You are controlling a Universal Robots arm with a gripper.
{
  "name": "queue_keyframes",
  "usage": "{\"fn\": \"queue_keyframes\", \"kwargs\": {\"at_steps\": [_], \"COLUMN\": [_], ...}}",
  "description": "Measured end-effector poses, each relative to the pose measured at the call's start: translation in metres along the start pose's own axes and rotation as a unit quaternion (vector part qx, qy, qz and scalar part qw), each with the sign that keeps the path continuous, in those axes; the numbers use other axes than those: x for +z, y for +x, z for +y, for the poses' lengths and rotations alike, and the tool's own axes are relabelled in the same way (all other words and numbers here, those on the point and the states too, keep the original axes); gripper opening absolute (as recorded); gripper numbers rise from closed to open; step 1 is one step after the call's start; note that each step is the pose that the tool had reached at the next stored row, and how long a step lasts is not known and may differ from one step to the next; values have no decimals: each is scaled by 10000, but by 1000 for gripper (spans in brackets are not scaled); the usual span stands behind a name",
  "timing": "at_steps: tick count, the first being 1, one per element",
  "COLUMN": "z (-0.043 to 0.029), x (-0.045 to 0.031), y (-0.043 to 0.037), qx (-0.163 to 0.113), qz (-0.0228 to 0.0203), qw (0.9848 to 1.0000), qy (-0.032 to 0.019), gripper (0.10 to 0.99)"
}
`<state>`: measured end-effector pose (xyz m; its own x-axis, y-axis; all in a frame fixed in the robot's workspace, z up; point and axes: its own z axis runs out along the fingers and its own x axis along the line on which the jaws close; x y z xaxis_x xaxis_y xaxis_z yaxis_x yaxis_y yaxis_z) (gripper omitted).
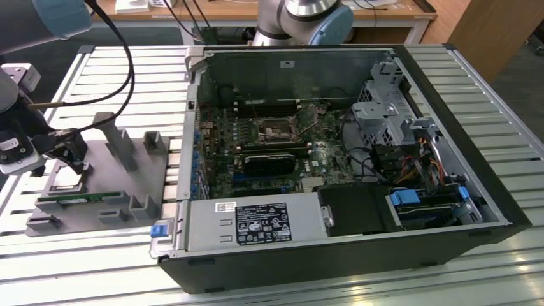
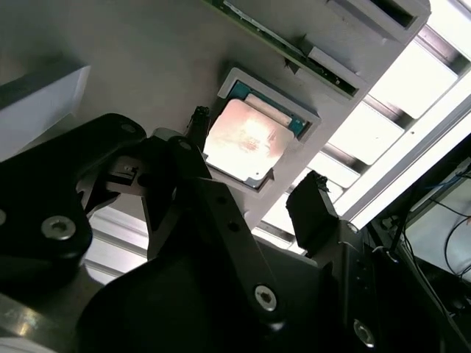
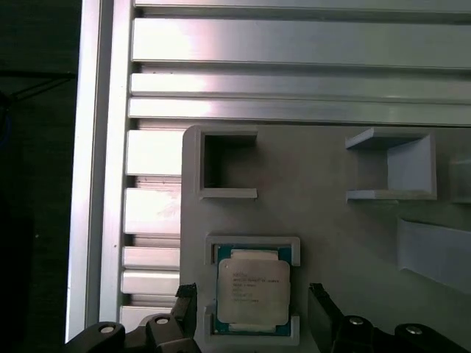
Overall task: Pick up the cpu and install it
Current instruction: 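Pick up the cpu and move it towards the insertion slot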
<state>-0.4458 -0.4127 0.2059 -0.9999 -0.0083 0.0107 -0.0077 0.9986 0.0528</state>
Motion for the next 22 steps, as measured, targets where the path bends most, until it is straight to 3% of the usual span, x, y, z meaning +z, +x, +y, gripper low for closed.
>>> {"fn": "queue_keyframes", "kwargs": {"at_steps": [7, 15, 22], "z": [-2, -6, -8], "x": [26, 111, 150], "y": [25, 27, -14], "qx": [-1, -1, 0], "qz": [-1, 0, 0], "qw": [10000, 10000, 10000], "qy": [0, 0, 0], "gripper": [706, 706, 706]}}
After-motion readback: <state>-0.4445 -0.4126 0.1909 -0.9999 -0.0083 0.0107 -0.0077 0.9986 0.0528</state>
